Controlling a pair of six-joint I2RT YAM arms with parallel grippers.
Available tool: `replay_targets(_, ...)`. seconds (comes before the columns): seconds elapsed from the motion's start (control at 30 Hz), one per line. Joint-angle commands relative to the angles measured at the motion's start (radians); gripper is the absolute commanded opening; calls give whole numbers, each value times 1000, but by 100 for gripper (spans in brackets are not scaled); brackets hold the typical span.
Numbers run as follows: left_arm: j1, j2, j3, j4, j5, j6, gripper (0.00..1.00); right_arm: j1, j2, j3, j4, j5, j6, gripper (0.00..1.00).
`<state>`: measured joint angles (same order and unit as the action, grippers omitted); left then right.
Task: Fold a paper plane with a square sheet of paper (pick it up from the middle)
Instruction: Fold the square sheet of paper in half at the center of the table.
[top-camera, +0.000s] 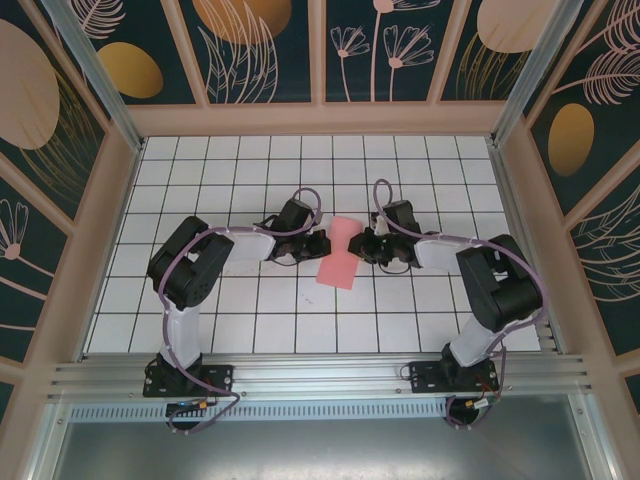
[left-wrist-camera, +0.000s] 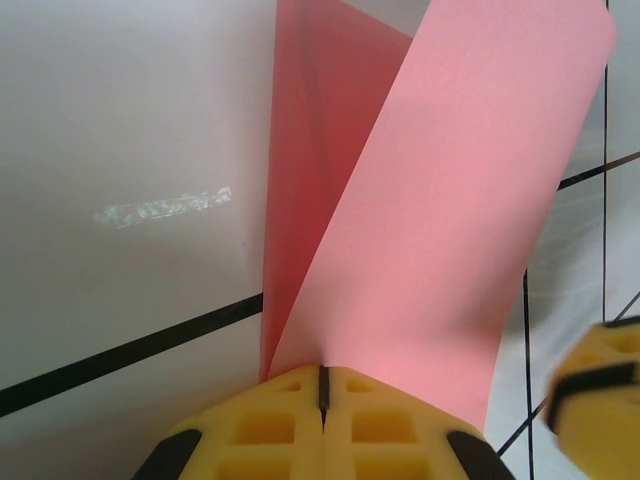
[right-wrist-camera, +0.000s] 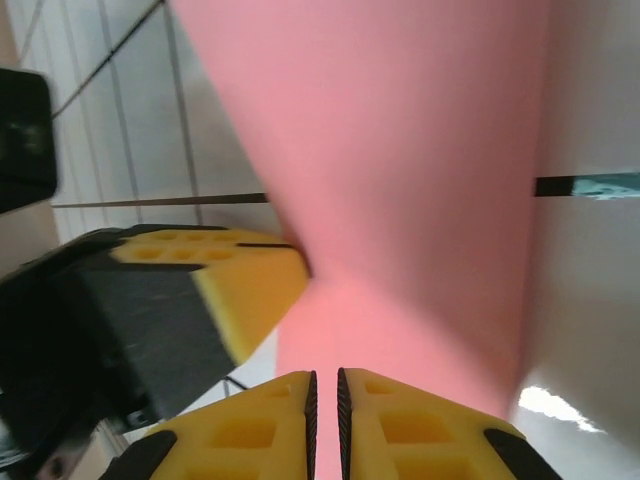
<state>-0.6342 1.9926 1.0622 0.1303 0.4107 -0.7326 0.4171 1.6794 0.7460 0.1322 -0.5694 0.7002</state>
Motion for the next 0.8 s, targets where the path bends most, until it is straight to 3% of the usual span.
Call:
replay_targets(0.0,-4,62,-11,-110,-35,27,6,-16,56,10,10,13,-38,16)
replay_targets(0.17,-4,67,-16,-115,-37,30,6,-24,99,-6,9,16,-38,16)
replay_targets(0.43,-4,69,-13,-123,-41,34,6,-41,9,79,-59,-9,-63,17)
replay_targets(0.77,-4,71,-11,-127,-37,38,6,-73,137,110,-36,-23,-73,17)
